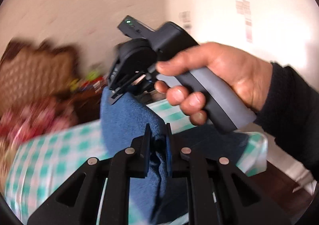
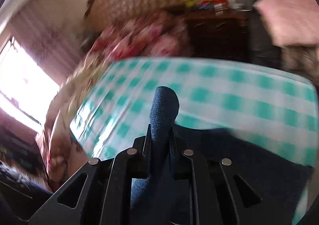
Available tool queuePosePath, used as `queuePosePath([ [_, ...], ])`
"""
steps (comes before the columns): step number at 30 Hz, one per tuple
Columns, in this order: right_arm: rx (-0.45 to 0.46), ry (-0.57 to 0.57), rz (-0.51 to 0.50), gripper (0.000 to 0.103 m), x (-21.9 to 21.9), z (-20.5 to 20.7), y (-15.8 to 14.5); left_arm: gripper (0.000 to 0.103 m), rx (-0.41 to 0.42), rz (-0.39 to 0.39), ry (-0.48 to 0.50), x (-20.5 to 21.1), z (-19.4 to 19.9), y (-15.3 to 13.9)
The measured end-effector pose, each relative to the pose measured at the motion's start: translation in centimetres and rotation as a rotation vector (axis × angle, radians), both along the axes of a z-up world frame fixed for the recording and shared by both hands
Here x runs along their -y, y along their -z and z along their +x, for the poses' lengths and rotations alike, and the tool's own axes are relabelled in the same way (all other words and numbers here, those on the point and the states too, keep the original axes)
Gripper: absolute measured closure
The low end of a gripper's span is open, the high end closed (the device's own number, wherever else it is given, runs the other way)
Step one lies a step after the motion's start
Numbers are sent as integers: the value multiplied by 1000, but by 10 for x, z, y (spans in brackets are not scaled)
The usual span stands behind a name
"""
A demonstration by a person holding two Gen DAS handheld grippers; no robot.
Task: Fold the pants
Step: 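Grasp the jeans edge with the left gripper while the right gripper grasps beside it, then lift the held jeans edge with both grippers and fold it over the jeans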
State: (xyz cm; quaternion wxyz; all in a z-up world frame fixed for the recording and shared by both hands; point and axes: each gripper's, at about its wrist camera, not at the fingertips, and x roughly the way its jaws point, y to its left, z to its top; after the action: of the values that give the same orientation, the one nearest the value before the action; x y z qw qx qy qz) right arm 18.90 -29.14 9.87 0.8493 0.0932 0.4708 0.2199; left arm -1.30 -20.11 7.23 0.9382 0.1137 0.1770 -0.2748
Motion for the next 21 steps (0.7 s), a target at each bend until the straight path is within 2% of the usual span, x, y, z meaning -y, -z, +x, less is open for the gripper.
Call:
queuePosePath([
  [2,4,78,-10,90,68,-11,6,91,14,28,63,59,-3,12],
  [3,-13,122,-19,90,109,-17,18,91,7,50,103,98,-4,24],
  [5,-48,173,-25,90,161,-23,48,91,-2,99,144,150,-7,51],
  [7,-124,211,-11,91,212,-23,103,91,-42,175,168,197,-5,90],
  [10,-200,239,-5,91,242,-18,168,91,-74,298,161,236,1,146],
  [11,-202,241,14,91,244,-19,177,91,-62,321,152,237,1,156],
  [13,-176,222,73,91,249,-20,176,91,-21,358,139,243,-2,162],
  [18,-107,143,58,92,245,-21,144,90,32,366,115,255,-9,145],
  [21,-106,147,27,92,251,-18,150,90,22,386,101,271,-5,156],
])
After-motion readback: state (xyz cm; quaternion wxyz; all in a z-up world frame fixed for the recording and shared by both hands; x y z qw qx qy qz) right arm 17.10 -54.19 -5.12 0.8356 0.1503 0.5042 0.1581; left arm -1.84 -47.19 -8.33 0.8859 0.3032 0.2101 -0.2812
